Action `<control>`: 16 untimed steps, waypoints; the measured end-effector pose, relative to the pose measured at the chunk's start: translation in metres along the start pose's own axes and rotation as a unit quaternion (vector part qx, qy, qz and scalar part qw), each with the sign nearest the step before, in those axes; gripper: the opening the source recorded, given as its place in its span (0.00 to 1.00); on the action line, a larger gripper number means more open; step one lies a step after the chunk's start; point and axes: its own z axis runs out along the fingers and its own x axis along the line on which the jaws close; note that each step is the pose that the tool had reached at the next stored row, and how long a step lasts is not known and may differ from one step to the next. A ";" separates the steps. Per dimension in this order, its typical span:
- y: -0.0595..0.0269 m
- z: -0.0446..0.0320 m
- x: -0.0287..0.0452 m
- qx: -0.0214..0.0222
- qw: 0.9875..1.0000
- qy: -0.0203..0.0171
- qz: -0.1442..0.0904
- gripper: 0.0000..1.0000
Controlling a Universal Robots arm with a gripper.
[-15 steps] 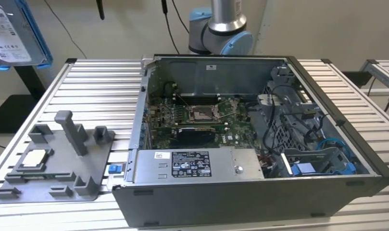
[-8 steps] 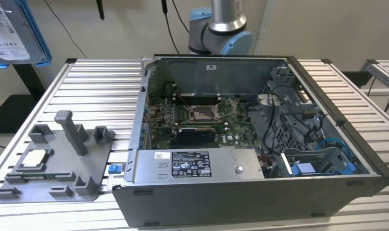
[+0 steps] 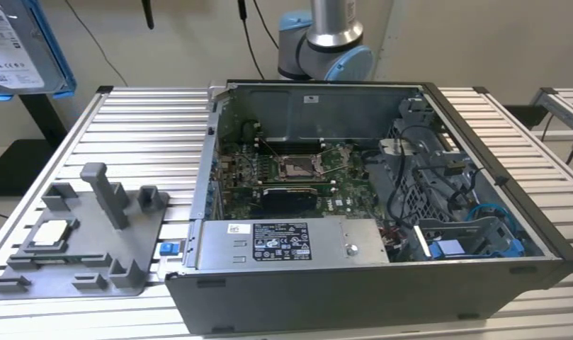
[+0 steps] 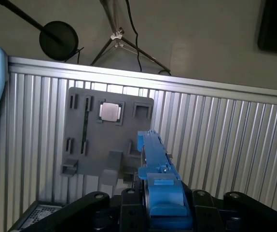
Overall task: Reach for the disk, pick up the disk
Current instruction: 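Pick up the disk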
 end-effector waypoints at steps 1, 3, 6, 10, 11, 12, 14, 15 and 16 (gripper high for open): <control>0.0000 0.0000 0.0000 0.000 1.000 0.000 0.000 0.00; -0.0004 0.0001 0.0000 0.000 1.000 0.000 0.000 0.00; -0.0046 0.0003 0.0004 0.000 1.000 0.000 0.000 0.00; -0.0141 0.0011 0.0015 0.000 1.000 0.000 0.000 0.00; -0.0169 0.0013 0.0017 0.000 1.000 0.000 0.000 0.00; -0.0201 0.0015 0.0021 0.000 1.000 0.000 0.000 0.00; -0.0258 0.0020 0.0027 0.000 1.000 0.000 0.000 0.00; -0.0287 0.0022 0.0030 0.000 1.000 0.000 0.000 0.00; -0.0317 0.0025 0.0033 0.000 1.000 0.000 0.000 0.00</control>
